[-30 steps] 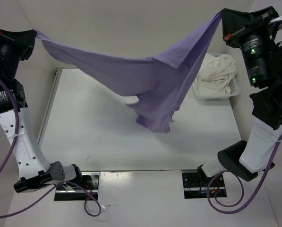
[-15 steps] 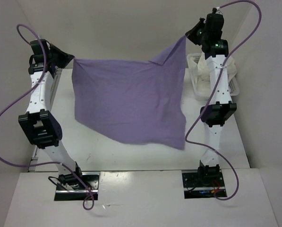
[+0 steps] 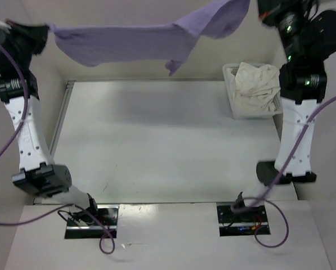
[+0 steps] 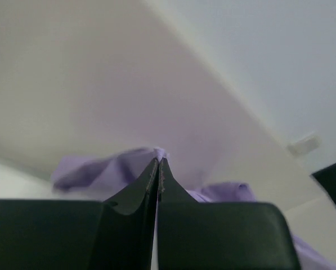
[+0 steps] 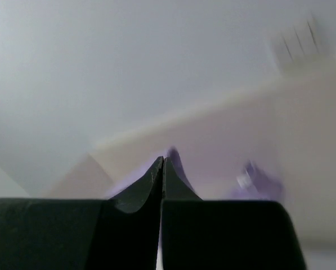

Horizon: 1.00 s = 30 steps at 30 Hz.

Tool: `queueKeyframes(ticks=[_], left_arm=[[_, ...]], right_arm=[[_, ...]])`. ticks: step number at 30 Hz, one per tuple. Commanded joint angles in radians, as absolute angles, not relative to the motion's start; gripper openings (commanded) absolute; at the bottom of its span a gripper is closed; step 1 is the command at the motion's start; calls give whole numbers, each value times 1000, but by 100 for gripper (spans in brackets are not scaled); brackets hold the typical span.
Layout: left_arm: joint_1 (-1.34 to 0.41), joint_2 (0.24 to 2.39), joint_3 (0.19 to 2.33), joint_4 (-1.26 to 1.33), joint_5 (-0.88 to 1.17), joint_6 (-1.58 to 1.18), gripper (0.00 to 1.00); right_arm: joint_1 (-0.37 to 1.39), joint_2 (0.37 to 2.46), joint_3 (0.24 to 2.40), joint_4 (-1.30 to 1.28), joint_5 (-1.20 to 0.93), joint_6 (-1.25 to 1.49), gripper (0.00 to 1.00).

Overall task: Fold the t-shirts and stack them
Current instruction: Flatten out the tshirt, then grap the side of the flattened tshirt closest away from the robot with both arms

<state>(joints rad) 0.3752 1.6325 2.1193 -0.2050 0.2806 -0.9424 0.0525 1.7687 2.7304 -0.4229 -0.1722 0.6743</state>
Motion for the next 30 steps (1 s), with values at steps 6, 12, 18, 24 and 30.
queueKeyframes(ticks=[6,12,18,24,30], left_arm=[[377,1349,1472,-146,227,-825,0],[377,1209,1094,-261,135,-785,0],[377,1092,922,-452,80,-795,0],[377,1025,865,-632,3,-808,0],[377,1015,874,-646,3,-808,0]], right_arm=[[51,1385,1551,-402,-138,535,0],[51,1229,1099,-485,-140,516,0],[51,1127,982,-667,-198,525,0],[51,1026,982,-874,-227,543,0],[106,999,934,-921,-261,591,0]])
